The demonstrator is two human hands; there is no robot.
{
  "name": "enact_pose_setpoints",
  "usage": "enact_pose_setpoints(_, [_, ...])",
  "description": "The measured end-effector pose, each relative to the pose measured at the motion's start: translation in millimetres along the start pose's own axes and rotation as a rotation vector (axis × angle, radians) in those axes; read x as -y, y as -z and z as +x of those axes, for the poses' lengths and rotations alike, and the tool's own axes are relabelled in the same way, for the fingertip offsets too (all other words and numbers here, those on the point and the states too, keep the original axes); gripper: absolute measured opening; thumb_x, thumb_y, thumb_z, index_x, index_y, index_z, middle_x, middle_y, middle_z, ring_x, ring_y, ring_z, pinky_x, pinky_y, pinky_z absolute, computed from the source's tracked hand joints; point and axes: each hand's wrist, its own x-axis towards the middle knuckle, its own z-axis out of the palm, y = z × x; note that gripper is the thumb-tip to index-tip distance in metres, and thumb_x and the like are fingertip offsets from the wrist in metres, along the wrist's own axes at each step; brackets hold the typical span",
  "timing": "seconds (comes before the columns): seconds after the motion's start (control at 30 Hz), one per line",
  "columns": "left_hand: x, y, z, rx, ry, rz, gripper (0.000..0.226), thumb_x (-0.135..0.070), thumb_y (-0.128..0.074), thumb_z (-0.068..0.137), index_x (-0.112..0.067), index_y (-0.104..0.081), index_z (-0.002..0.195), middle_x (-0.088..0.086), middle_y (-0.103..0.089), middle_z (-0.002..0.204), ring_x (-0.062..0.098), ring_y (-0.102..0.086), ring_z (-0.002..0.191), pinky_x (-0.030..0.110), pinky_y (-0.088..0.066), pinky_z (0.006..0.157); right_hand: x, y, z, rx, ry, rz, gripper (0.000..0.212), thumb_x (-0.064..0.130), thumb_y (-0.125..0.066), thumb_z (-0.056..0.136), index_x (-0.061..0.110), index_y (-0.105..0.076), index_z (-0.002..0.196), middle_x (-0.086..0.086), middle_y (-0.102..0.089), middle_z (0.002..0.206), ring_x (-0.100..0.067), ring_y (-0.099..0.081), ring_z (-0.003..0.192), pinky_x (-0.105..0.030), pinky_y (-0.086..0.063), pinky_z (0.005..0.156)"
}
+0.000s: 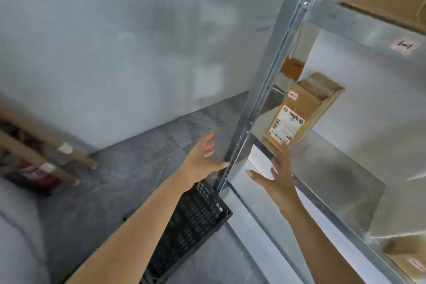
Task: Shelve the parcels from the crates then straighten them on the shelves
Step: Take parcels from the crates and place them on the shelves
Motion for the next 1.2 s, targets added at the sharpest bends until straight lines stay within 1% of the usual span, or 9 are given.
enact_pose_setpoints(0.13, [45.3, 69.9, -62.3, -0.187, 0.080, -0.072, 0.081, -0.009, -0.077, 0.077, -0.023, -0.034, 0.144, 0.005, -0.045, 0.140, 0.015, -0.048, 0.123, 0.022, -0.045, 0.088, -8.1, -60.9, -30.7, 0.181, -0.057, -0.027, 0.099, 0.021, -0.083, 0.072, 0.039, -0.023, 0.148, 0.008, -0.018, 0.160, -0.018, -0.025, 0.145, -0.039, -0.028, 0.114])
enact_pose_setpoints(0.3, [124.2, 153.8, -161.6, -0.374, 0.254, -0.066, 0.074, -0.021, -0.078, 0.077, -0.025, -0.040, 0.141, -0.001, -0.052, 0.131, 0.017, -0.051, 0.122, 0.030, -0.041, 0.095, -32.9, -140.6, -78.5, 0.454, -0.092, -0.126, 0.094, 0.027, -0.083, 0.074, 0.034, -0.027, 0.149, 0.013, -0.027, 0.154, -0.010, -0.027, 0.143, -0.029, -0.029, 0.111])
enact_pose_setpoints(0.43, [195.7, 185.5, -223.3, -0.521, 0.410, -0.075, 0.062, -0.020, -0.076, 0.080, -0.023, -0.047, 0.135, 0.001, -0.056, 0.125, 0.017, -0.052, 0.118, 0.035, -0.042, 0.101, -59.8, -202.1, -107.1, 0.632, -0.138, -0.174, 0.094, 0.031, -0.084, 0.073, 0.033, -0.028, 0.149, 0.012, -0.030, 0.154, -0.008, -0.028, 0.142, -0.031, -0.027, 0.117])
enact_pose_setpoints(0.6, [287.1, 194.4, -247.4, -0.631, 0.625, -0.145, 0.053, -0.012, -0.073, 0.082, -0.013, -0.051, 0.130, 0.012, -0.058, 0.126, 0.026, -0.057, 0.115, 0.038, -0.044, 0.102, -116.6, -276.7, -122.3, 0.869, -0.233, -0.280, 0.097, 0.033, -0.084, 0.073, 0.030, -0.025, 0.150, 0.001, -0.029, 0.156, -0.013, -0.027, 0.143, -0.036, -0.027, 0.118])
enact_pose_setpoints(0.73, [359.9, 191.1, -237.4, -0.625, 0.751, -0.179, 0.048, -0.014, -0.070, 0.085, -0.009, -0.053, 0.129, 0.007, -0.059, 0.124, 0.022, -0.055, 0.115, 0.029, -0.041, 0.096, -180.3, -337.2, -125.7, 1.072, -0.385, -0.430, 0.098, 0.033, -0.081, 0.077, 0.029, -0.019, 0.152, -0.004, -0.021, 0.160, -0.019, -0.023, 0.146, -0.039, -0.029, 0.116])
enact_pose_setpoints(0.9, [458.8, 183.1, -211.4, -0.610, 0.845, -0.288, 0.037, -0.013, -0.063, 0.090, -0.014, -0.054, 0.126, 0.001, -0.061, 0.112, 0.017, -0.055, 0.106, 0.025, -0.039, 0.085, -270.7, -401.0, -122.3, 1.152, -0.459, -0.550, 0.090, 0.027, -0.076, 0.082, 0.027, -0.021, 0.152, -0.005, -0.021, 0.160, -0.021, -0.024, 0.146, -0.037, -0.030, 0.112])
enact_pose_setpoints(1.0, [522.6, 172.8, -197.3, -0.596, 0.883, -0.313, 0.044, -0.011, -0.061, 0.090, -0.014, -0.050, 0.133, 0.006, -0.057, 0.127, 0.019, -0.054, 0.116, 0.026, -0.040, 0.091, -333.9, -429.8, -125.0, 1.141, -0.468, -0.608, 0.079, 0.026, -0.074, 0.085, 0.028, -0.029, 0.149, -0.005, -0.029, 0.157, -0.022, -0.029, 0.144, -0.036, -0.033, 0.111])
enact_pose_setpoints(1.13, [610.1, 159.2, -178.2, -0.636, 0.918, -0.369, 0.042, -0.001, -0.056, 0.090, -0.013, -0.054, 0.130, 0.010, -0.056, 0.131, 0.023, -0.052, 0.121, 0.032, -0.040, 0.102, -420.6, -469.9, -132.6, 1.088, -0.445, -0.691, 0.077, 0.025, -0.074, 0.085, 0.021, -0.032, 0.149, -0.005, -0.034, 0.153, -0.023, -0.036, 0.139, -0.026, -0.035, 0.100])
enact_pose_setpoints(1.2, [651.4, 151.5, -167.9, -0.659, 0.926, -0.400, 0.044, 0.006, -0.053, 0.089, -0.013, -0.055, 0.129, 0.011, -0.053, 0.136, 0.024, -0.049, 0.125, 0.031, -0.038, 0.101, -463.2, -487.6, -137.7, 1.065, -0.404, -0.756, 0.075, 0.026, -0.072, 0.085, 0.022, -0.032, 0.149, -0.009, -0.030, 0.154, -0.027, -0.033, 0.140, -0.032, -0.034, 0.106])
